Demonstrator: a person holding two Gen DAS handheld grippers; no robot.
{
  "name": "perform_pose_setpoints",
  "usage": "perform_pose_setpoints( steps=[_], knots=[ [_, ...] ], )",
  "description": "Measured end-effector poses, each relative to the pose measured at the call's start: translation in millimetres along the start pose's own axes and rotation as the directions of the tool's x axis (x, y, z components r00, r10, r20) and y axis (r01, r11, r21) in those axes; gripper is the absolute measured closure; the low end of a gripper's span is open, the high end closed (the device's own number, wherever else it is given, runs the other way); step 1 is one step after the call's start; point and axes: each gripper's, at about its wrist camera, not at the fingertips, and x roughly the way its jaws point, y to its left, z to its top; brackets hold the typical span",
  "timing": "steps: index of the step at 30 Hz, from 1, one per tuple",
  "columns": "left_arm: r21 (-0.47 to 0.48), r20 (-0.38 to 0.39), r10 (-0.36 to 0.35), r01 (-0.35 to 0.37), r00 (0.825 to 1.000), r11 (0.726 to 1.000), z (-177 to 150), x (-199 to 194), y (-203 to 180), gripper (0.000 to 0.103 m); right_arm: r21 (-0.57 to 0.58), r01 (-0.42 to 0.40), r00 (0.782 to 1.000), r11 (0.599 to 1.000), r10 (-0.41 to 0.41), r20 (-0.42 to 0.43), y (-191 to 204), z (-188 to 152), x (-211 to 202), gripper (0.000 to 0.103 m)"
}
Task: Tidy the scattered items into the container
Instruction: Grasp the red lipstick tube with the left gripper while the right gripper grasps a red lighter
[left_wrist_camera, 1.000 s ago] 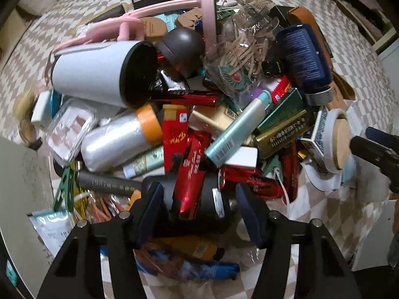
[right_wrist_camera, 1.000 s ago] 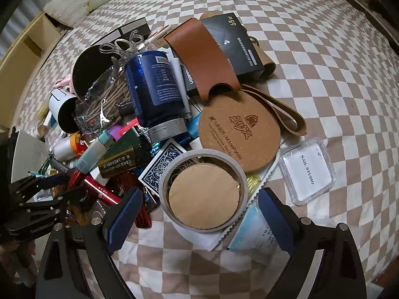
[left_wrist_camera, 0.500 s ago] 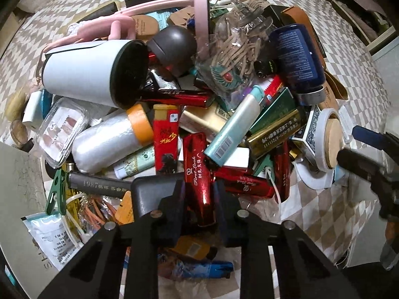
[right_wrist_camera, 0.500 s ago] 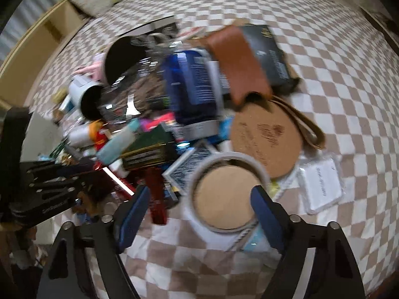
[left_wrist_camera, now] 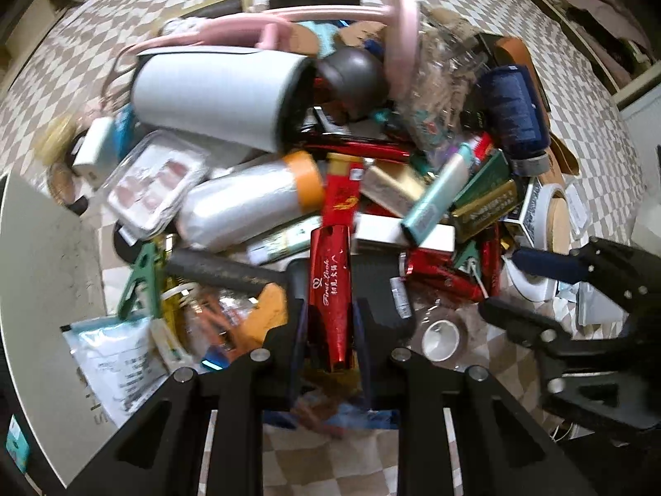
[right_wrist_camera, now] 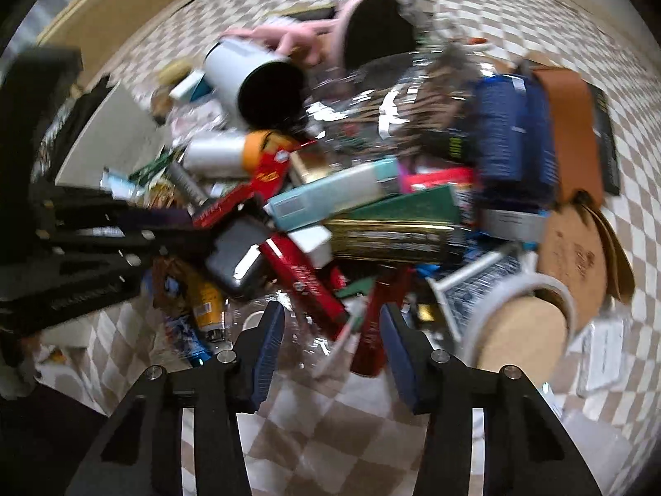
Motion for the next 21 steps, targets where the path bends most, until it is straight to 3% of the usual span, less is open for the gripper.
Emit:
perform_pose_setpoints(
  steps=[7,13,15,21],
  knots=[
    [-0.034,0.002,-0.023,0.023,1.000,0.999,-1.7,-6.4,16.0,0.081,-0.030,0.009,0.999,1.000,-0.011,-0.049,17.6,10.3,21.7,0.054],
    [-0.042,0.007,-0.046,0.046,0.999,0.998,-4.7,-15.1,20.7,0.081,0.016,0.041,0.995,0.999,-0.039,-0.093,15.0,19.4,39.1,0.054],
    [-0.041,0.009,-0.051,0.051,0.999,0.998,-3.9,-15.9,20.5,0.081,0.023,0.049,0.994,0.999,-0.047,-0.096,13.7,21.9,41.2,0.062],
    [-0.038,0.014,-0.064,0.065,0.998,0.997,-7.1,-18.3,19.8,0.081,-0.018,0.070,0.993,0.997,-0.071,-0.093,19.4,24.7,42.4,0.070]
  ],
)
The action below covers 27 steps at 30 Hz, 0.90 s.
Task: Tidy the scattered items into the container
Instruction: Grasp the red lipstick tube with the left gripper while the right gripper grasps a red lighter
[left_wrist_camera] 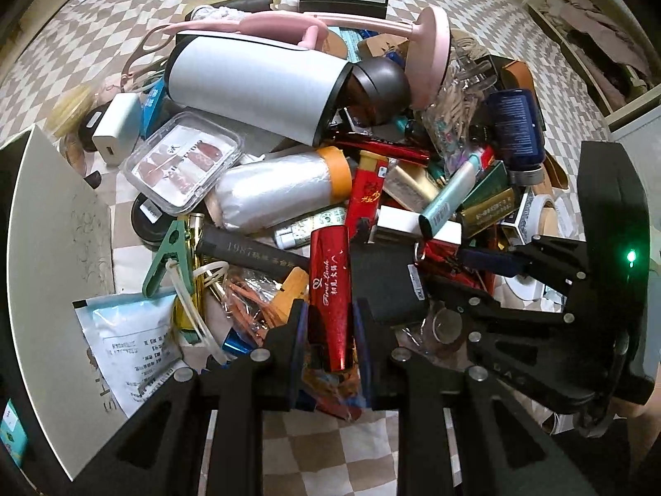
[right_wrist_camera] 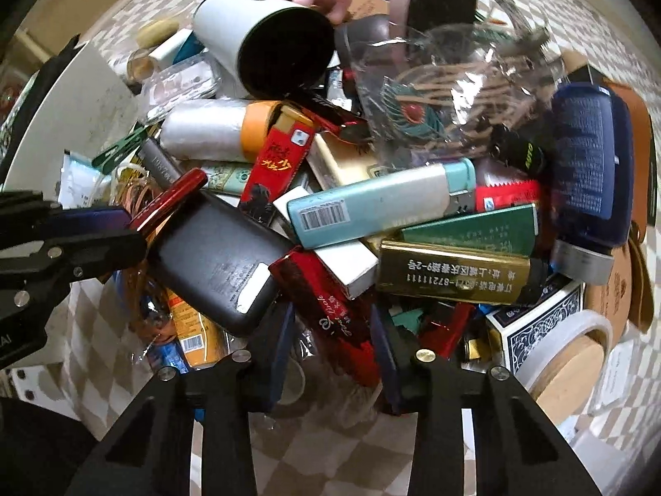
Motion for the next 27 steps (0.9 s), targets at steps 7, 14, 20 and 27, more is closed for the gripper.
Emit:
perform_pose_setpoints(
  steps=[7,14,20,27],
  knots=[
    [-0.002,0.016,-0.013,0.013,1.000,1.000,-9.5,-15.6,8.2,0.081,-0.011,-0.012,0.999,1.000,0.012,0.042,0.5,-3.1,-16.3,0.089],
    [-0.014,0.035,-0.023,0.023,0.999,1.000,-3.1,-15.9,3.0,0.081,0.020,-0.049,0.997,0.999,0.047,0.063,-8.6,-10.8,-30.0,0.090],
    [-0.024,0.054,-0.031,0.032,0.998,0.999,-5.3,-22.2,3.7,0.081,0.067,-0.107,0.990,0.992,0.101,0.095,-16.4,-16.8,-47.2,0.093],
    [-0.032,0.082,-0.048,0.050,0.996,0.998,-13.4,-38.8,12.4,0.081,0.071,-0.136,0.983,0.988,0.125,0.137,-4.2,-14.6,-64.5,0.094]
  ],
)
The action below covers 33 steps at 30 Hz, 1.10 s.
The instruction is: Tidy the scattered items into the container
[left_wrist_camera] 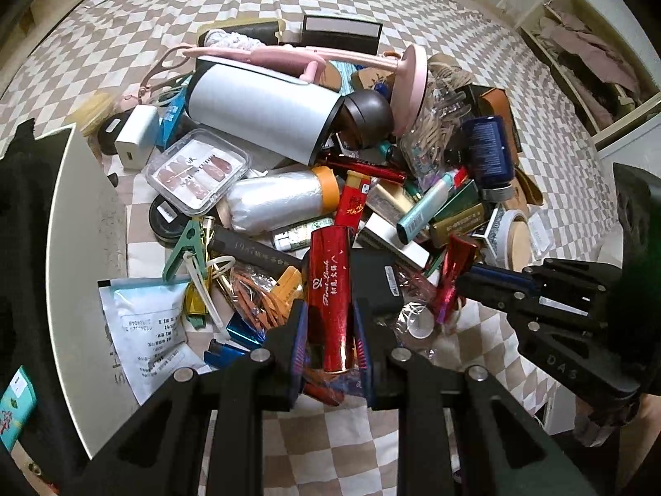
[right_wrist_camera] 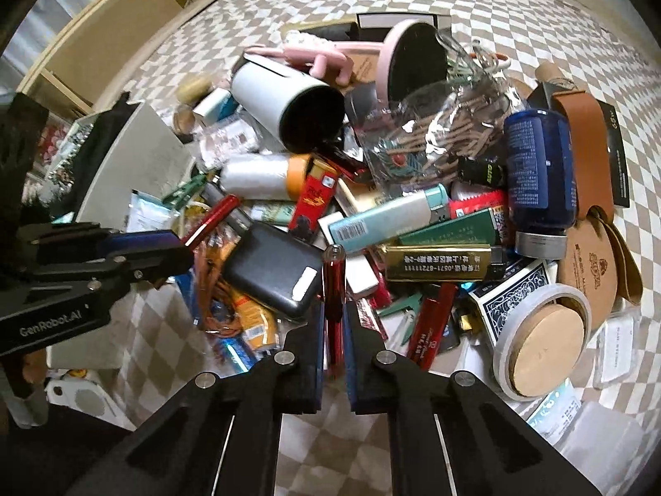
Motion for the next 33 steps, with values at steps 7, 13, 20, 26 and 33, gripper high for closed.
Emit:
perform_pose_setpoints(
  steps=[7,13,20,26,33],
  knots=[
    [-0.011,0.044,-0.019,0.019,0.999,1.000,-3.6,-19.7,4.4,0.081,0.033,-0.052,0.996,0.998,0.049,0.070,4.7,5.6,-21.4,0.097],
    [-0.029,0.079,-0.028,0.030,0.996,0.999,-6.5,-35.0,12.0,0.081,0.057,-0.090,0.987,0.994,0.082,0.136,6.1,11.5,-43.5,0.102],
    [-0.031,0.083,-0.021,0.023,0.996,0.999,-11.2,-38.8,14.8,0.081,0.059,-0.019,0.993,0.998,0.012,0.114,10.9,12.4,-29.6,0.101],
    [-0.022,0.082,-0.032,0.034,0.996,0.999,-8.9,-36.4,11.4,0.081,0.000,0.056,0.998,0.998,-0.056,0.015,21.5,17.2,6.9,0.101],
    [-0.005,0.067,-0.045,0.046,0.997,0.999,-6.9,-31.3,6.2,0.081,-0.020,0.151,0.988,0.988,-0.150,0.019,17.5,27.1,24.6,0.042]
  ],
)
